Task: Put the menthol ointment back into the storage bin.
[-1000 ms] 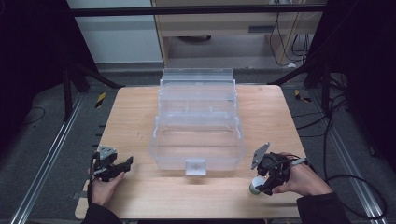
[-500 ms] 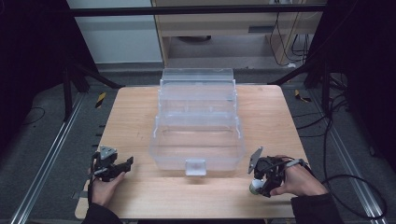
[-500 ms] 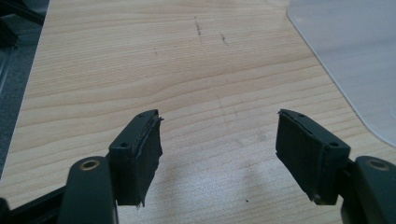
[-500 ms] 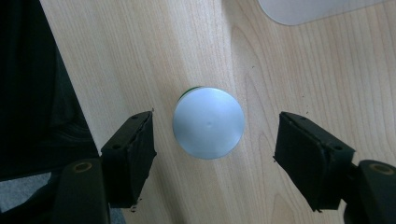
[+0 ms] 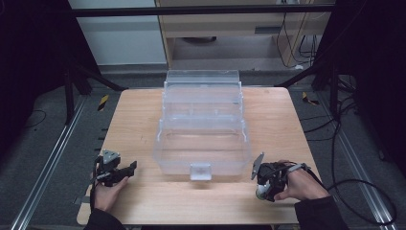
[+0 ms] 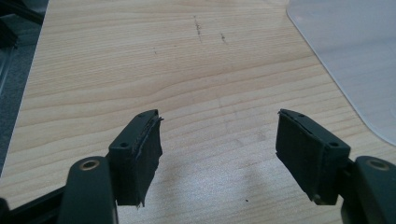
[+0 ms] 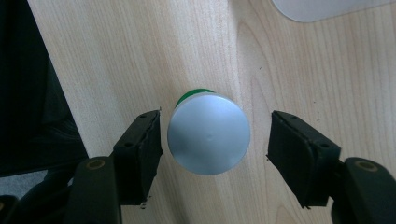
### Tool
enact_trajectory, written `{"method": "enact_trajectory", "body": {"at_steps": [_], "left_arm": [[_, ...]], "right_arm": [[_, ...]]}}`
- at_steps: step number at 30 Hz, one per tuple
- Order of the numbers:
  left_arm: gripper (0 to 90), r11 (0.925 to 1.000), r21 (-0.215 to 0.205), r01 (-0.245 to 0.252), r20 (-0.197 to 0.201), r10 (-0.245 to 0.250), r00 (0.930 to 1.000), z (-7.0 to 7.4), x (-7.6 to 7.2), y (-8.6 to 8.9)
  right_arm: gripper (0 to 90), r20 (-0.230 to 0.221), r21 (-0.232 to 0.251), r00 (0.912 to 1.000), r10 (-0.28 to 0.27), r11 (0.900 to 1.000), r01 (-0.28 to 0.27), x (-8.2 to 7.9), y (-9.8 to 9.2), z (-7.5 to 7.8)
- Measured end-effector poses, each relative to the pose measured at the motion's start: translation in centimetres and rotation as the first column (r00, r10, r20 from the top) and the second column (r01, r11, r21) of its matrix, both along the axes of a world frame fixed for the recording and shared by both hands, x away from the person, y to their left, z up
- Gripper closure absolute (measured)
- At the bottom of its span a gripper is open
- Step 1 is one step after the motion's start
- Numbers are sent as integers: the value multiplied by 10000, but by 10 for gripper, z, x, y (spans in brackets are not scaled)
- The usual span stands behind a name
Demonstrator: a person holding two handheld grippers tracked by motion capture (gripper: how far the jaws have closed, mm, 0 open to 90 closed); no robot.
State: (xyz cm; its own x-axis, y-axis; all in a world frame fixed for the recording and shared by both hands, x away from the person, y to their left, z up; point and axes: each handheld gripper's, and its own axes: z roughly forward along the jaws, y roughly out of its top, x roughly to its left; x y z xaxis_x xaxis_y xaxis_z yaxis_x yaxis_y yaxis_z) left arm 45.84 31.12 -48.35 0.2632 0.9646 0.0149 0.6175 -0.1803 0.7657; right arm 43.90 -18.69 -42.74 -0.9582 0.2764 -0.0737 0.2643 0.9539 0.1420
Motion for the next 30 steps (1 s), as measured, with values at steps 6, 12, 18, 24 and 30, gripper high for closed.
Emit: {"method": "enact_trajectory", "body": {"at_steps": [6,12,18,24,30], "left_arm": [[306,10000,2,-6,-3,6,10000,0,0,0],[306,10000,6,1,-12,-1,10000,0,0,0],[306,10000,9,-4,-8,4,10000,0,0,0],[307,10000,16,0,-6,0,10000,0,0,0],[307,10000,17,3,-4,-3,10000,0,0,0]], "right_arm": [[394,-69,-88,10000,62,9999,-63,2,2,-5],[430,-209,-273,9997,108,9996,-113,3,3,-7],[482,-387,-287,9992,139,9995,-151,4,5,-8],[501,-419,-322,9991,116,9994,-129,4,5,-8],[503,-307,-351,9995,-46,9994,35,5,4,-7]]}}
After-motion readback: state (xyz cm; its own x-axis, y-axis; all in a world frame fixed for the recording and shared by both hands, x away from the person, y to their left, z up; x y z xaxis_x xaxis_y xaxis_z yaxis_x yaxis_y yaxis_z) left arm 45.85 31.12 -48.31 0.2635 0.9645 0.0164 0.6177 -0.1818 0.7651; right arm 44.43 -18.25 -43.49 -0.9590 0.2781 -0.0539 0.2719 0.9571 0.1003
